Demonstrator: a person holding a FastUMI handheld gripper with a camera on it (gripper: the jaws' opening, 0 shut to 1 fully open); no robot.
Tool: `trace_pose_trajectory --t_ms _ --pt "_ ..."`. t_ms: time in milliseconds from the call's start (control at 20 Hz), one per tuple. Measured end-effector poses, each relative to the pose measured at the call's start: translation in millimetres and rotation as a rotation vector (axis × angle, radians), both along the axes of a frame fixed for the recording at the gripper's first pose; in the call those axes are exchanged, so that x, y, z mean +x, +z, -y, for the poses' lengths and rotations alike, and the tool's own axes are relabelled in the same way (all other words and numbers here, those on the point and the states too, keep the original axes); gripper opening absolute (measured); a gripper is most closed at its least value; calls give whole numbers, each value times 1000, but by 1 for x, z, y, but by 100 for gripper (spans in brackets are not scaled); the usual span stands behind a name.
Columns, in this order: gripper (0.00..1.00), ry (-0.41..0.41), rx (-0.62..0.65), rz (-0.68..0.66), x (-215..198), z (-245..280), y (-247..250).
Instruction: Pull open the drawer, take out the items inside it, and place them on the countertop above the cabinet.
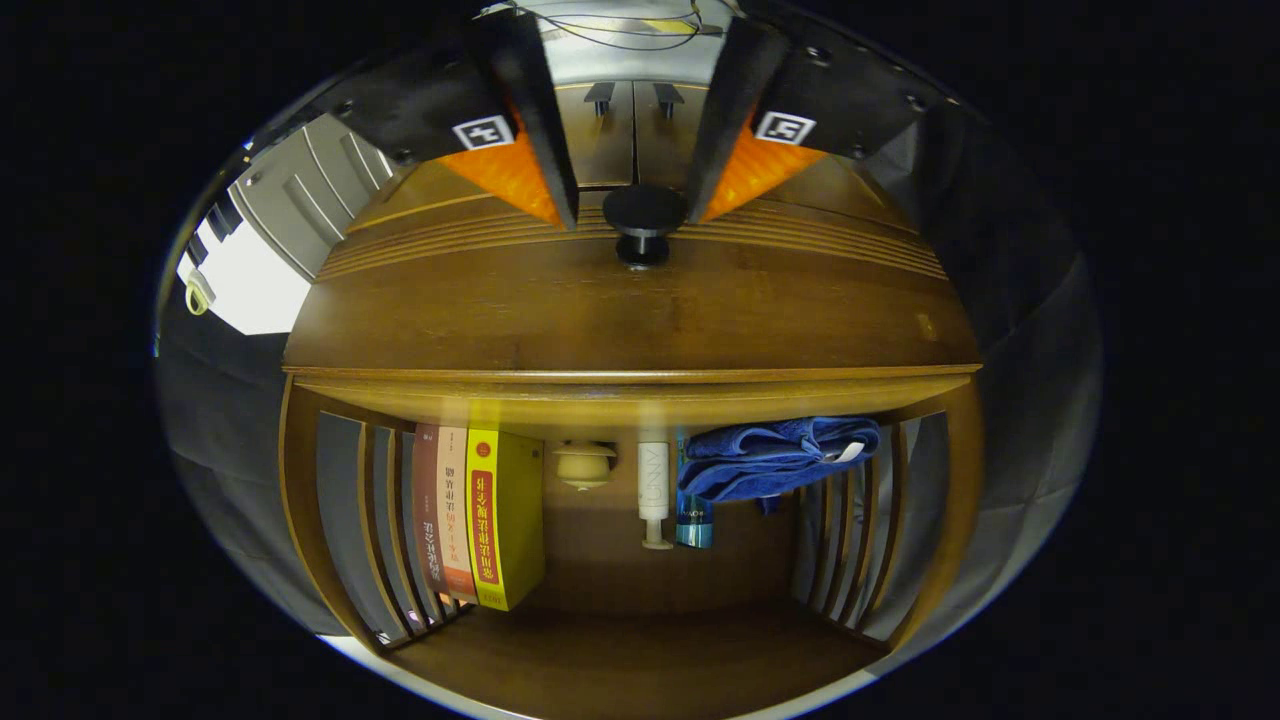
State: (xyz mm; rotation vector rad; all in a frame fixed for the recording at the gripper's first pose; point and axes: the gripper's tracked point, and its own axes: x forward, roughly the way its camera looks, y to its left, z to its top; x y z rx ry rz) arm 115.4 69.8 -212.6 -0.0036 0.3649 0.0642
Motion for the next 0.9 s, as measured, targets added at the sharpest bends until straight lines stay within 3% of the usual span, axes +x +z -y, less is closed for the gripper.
trace_pose_trajectory --t_ms 50,200,350,900 --pt "69 -2 -4 -2 2 1 -2" --pt "69 -3 1 -5 6 -2 -4" --pt "56 -5 -18 0 6 -2 -3" --pt "44 -22 -6 -30 -23 -2 -3"
